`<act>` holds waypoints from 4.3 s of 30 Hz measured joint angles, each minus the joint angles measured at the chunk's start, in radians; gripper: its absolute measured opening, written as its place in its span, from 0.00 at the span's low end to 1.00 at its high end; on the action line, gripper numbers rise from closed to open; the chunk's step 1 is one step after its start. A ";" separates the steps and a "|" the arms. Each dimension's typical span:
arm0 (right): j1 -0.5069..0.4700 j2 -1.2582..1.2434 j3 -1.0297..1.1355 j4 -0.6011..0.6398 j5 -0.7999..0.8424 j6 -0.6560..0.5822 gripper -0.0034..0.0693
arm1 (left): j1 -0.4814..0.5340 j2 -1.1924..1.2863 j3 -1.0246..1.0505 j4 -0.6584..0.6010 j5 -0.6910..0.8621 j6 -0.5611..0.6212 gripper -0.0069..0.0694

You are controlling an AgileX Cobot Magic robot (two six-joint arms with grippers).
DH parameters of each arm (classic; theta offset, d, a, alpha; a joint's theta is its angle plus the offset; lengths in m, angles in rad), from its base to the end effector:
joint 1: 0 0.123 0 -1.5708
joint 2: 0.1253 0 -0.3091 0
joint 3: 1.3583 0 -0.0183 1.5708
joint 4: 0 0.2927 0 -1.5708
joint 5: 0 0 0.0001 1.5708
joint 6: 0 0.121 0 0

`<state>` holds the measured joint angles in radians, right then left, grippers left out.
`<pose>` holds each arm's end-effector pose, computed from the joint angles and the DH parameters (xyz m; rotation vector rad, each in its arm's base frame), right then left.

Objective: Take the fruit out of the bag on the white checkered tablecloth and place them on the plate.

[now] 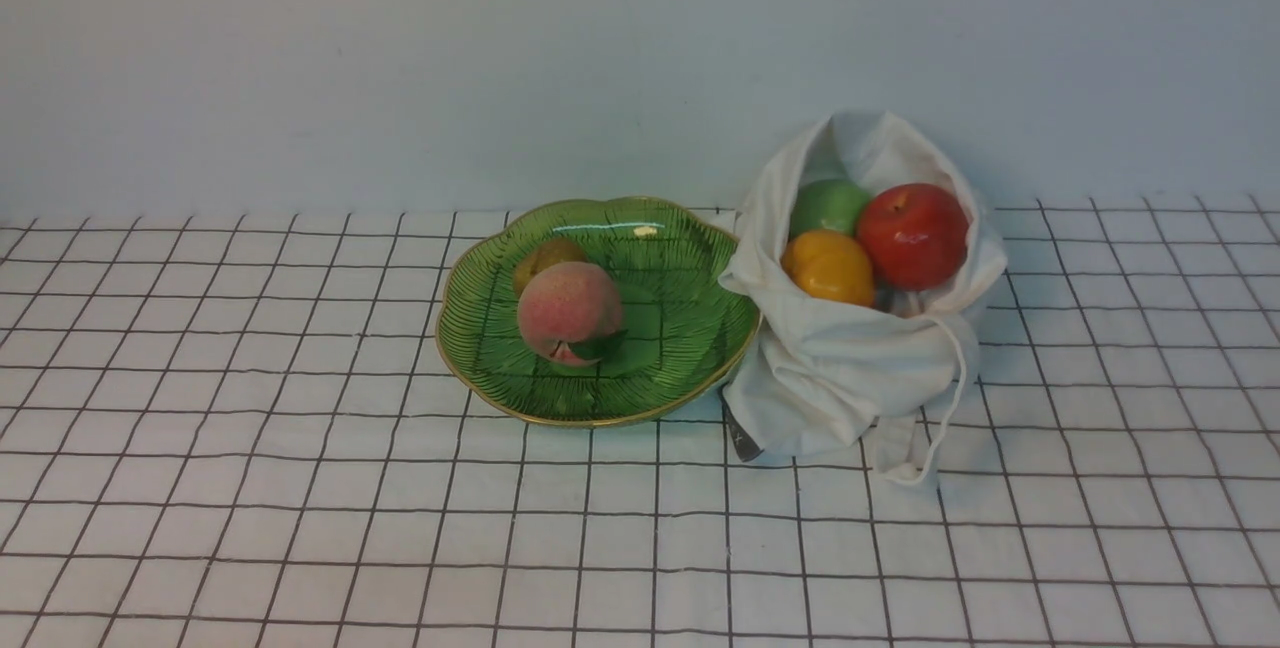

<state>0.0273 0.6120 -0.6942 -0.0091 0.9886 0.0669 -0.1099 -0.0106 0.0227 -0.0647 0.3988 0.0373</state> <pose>0.1391 0.0029 0.3097 0.0449 2.3898 0.0330 0.0972 -0.0138 0.1601 0.1001 1.8926 -0.1139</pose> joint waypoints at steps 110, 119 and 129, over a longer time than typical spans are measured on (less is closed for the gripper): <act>0.504 1.485 -0.909 0.228 -0.549 -0.231 0.81 | 0.000 0.000 0.000 0.000 0.000 0.000 0.08; 0.505 1.499 -0.909 0.228 -0.515 -0.231 1.00 | 0.000 0.000 0.000 0.000 0.000 0.000 0.08; 0.505 1.360 -1.046 0.190 -0.190 -0.231 0.90 | 0.000 0.000 0.000 0.000 0.000 0.000 0.08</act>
<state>0.5326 1.9725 -1.7403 0.1805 0.7983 -0.1638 -0.1099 -0.0106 0.0227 -0.0647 0.3988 0.0373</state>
